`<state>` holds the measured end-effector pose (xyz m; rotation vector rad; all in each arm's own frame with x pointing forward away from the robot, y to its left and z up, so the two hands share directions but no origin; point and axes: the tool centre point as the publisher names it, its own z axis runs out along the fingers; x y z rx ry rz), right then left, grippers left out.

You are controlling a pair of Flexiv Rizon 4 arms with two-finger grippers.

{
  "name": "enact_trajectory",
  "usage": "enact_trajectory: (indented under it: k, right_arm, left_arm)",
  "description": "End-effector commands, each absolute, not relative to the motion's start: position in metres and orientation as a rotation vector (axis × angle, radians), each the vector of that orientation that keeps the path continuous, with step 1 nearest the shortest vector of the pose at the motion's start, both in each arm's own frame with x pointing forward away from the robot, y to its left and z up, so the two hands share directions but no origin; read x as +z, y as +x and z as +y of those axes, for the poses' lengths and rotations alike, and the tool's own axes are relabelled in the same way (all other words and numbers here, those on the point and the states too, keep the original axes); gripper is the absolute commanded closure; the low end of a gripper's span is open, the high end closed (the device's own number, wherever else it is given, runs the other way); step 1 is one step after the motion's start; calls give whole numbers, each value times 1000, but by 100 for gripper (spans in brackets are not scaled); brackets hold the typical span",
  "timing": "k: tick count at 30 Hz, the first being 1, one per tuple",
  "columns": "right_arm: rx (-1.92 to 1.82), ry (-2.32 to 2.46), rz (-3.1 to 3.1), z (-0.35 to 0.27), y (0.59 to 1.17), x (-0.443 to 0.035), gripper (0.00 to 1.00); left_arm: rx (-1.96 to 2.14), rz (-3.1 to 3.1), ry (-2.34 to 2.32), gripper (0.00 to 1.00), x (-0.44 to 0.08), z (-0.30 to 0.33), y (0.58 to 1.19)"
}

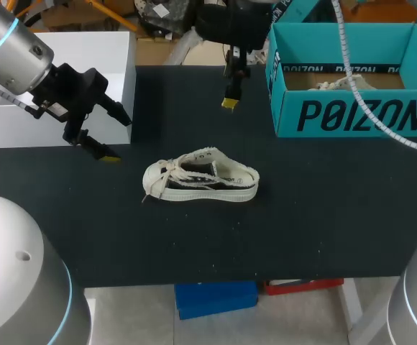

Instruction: Take the shoe out of the shoebox, open the shoe tongue, remove and reinsert the insole, then place the shoe into the shoebox

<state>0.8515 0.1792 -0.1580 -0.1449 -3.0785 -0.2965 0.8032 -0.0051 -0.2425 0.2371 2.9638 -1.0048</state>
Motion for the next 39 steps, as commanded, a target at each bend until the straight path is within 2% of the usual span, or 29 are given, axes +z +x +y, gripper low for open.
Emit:
enact_trajectory:
  k: [1, 14, 15, 16, 17, 18, 19, 20, 21, 32, 39]
  right_arm:
    - [-303, -145, -3080, 178, 850, -159, 0]
    - [-303, -145, -3080, 178, 850, -159, 0]
    - [-303, -145, -3080, 178, 850, -159, 17]
    - [-303, -145, -3080, 178, 850, -159, 62]
    - [-345, -134, -3085, 179, 844, -161, 76]
    - [-377, -129, -3088, 181, 841, -163, 76]
    - [-436, -113, -3085, 187, 836, -165, 61]
    - [-458, -89, -3089, 189, 835, -167, 21]
    - [-483, -51, -3099, 193, 834, -172, 0]
    - [-775, 2, -3098, 216, 828, -225, 0]
    - [-897, -121, -3121, 206, 824, -256, 0]
  left_arm:
    - [-1004, 2961, 238, 0, -244, -6, 803]
    - [-1004, 2961, 238, 0, -244, -6, 803]
    - [-1004, 2961, 238, 0, -244, -6, 803]
    - [-1004, 2961, 238, 0, -244, -6, 803]
    - [-1004, 2961, 238, 0, -244, -6, 803]
    - [-1004, 2961, 238, 0, -244, -6, 803]
    - [-1004, 2961, 238, 0, -244, -6, 803]
    - [-1004, 2961, 238, 0, -244, -6, 803]
    - [-1004, 2961, 238, 0, -244, -6, 803]
    - [-1004, 2961, 238, 0, -244, -6, 803]
    - [-1004, 2961, 238, 0, -244, -6, 803]
